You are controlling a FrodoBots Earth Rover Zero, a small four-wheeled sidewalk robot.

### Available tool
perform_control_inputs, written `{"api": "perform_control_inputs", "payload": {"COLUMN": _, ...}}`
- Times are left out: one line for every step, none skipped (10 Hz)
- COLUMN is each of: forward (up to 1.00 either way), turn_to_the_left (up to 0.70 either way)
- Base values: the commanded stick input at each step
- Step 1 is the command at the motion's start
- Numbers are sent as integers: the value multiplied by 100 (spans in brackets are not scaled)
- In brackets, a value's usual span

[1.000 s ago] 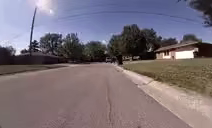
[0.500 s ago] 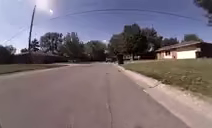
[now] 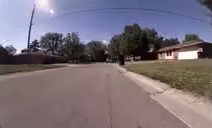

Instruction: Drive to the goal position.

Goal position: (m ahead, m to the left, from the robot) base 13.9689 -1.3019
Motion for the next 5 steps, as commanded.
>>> {"api": "perform_control_inputs", "payload": {"forward": 70, "turn_to_the_left": 0}}
{"api": "perform_control_inputs", "payload": {"forward": 70, "turn_to_the_left": 0}}
{"api": "perform_control_inputs", "payload": {"forward": 70, "turn_to_the_left": 0}}
{"api": "perform_control_inputs", "payload": {"forward": 70, "turn_to_the_left": 0}}
{"api": "perform_control_inputs", "payload": {"forward": 70, "turn_to_the_left": 0}}
